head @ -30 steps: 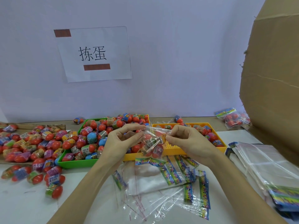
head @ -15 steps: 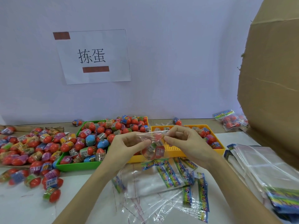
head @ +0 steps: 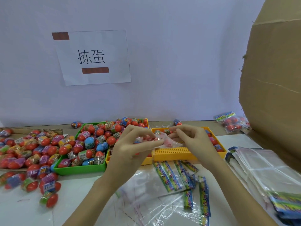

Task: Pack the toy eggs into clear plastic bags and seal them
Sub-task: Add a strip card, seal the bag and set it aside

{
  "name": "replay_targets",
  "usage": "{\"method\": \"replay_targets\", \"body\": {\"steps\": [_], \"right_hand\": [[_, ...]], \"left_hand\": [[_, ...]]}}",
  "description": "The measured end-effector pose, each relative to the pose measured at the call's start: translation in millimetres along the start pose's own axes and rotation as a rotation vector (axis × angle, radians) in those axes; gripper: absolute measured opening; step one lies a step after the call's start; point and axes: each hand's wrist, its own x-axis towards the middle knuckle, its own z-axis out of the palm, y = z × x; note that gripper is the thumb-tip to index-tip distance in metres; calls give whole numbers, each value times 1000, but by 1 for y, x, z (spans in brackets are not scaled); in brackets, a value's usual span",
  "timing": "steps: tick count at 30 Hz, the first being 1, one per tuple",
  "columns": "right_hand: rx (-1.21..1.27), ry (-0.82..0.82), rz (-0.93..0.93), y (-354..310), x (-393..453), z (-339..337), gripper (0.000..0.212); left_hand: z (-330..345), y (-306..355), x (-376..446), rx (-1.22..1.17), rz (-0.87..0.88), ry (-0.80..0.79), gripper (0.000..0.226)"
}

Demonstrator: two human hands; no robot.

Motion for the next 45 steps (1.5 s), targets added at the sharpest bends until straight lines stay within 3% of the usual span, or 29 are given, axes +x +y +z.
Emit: {"method": "replay_targets", "body": {"steps": [4,6,9,12,15,19,21,23,26,27,29,31,34,39,45], "right_hand": [[266,-428,291,-8,-1,-6,63],[380,-573,343,-9,-2,-3,70],[475,-542,268,-9,-3,2,58],[420,-339,143,-7,-3,4,36],[378,-160,118,-3,-2,6,29],[286,-85,61,-5,-4,15,31],[226,-65,39,-3,-5,21,36],[203,-99,20,-2,-6,27,36],[256,-175,20,-4,-9,35,37],[204,-148,3,-3,-9,36,37],[-89,-10,-59,2,-7,35,35],[-351,89,-128,5,-7,32,30],[-457,65,-192,4,-8,29,22],[-481,-264,-168,-2,-10,24,44],[-248,-61,-117,-2,-9,20,37]], "left_hand": [[1,3,-4,252,242,-1,35],[5,5,-7,294,332,-25,28],[7,5,-8,319,385,-84,40],[5,-3,-7,320,328,-173,38],[6,-5,-11,82,40,-281,45],[16,-2,-10,-365,-617,-79,34],[21,-3,-5,-575,-948,-26,52],[24,-9,-5,-742,-1119,-40,71],[24,-11,-12,-799,-1111,-16,68],[22,-11,-13,-739,-1082,22,51],[16,-12,-11,-545,-967,82,33],[10,-14,-9,-391,-907,140,35],[4,-16,-7,-288,-860,196,40],[2,-13,-6,-320,-819,215,40],[2,-14,-6,-466,-818,169,43]]}}
